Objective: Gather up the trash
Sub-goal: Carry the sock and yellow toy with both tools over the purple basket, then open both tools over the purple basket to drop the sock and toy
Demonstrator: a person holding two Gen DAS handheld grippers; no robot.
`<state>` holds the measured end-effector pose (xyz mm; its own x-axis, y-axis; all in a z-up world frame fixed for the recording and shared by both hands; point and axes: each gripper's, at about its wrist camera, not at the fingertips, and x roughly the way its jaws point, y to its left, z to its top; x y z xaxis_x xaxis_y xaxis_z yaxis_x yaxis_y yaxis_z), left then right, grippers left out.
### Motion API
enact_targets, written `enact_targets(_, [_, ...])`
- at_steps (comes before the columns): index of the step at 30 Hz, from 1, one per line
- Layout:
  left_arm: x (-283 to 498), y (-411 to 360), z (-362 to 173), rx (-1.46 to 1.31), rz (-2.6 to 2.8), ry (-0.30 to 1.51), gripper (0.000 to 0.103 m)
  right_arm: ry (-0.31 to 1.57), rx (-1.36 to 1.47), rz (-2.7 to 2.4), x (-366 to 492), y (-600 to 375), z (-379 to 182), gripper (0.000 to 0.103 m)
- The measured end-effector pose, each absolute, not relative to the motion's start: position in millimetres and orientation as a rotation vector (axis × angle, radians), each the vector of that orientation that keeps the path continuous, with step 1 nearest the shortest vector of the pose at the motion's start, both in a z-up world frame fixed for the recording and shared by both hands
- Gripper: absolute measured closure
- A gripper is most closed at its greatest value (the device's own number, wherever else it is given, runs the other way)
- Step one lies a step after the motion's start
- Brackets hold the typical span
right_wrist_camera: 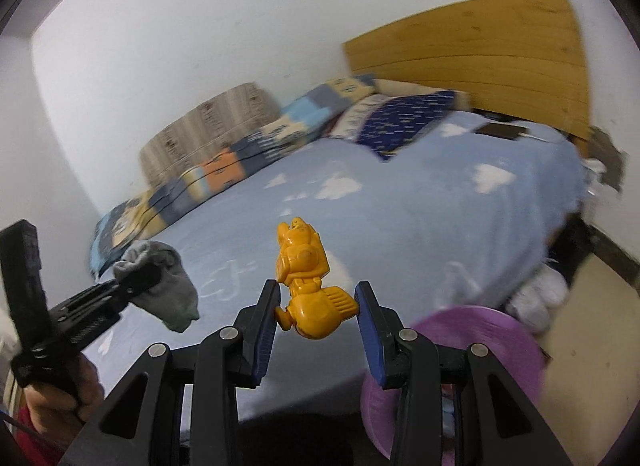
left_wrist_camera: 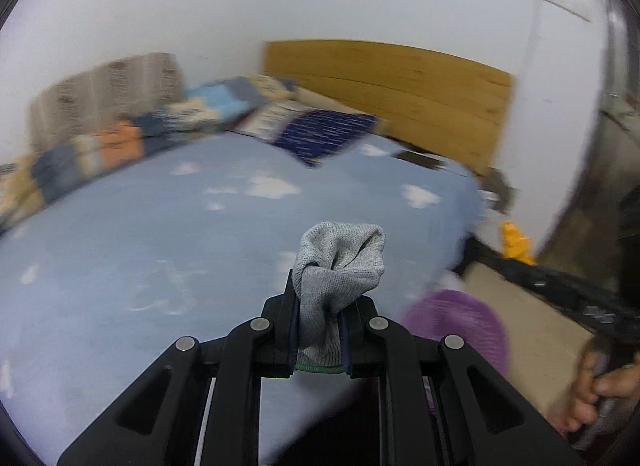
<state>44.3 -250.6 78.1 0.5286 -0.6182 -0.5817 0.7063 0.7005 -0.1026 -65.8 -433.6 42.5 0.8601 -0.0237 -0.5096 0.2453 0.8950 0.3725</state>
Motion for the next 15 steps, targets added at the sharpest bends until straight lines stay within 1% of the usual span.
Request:
enact_targets(6, [23, -317, 66, 0.179, -1.053, 0.798, 0.088, 0.527, 0.519, -0.265, -104, -479, 30, 0.062])
enact_targets(15, [5, -389, 30, 0.256, -1.141, 0.912, 0.087, 0.577, 0.641, -0.353, -126, -521, -7, 0.061])
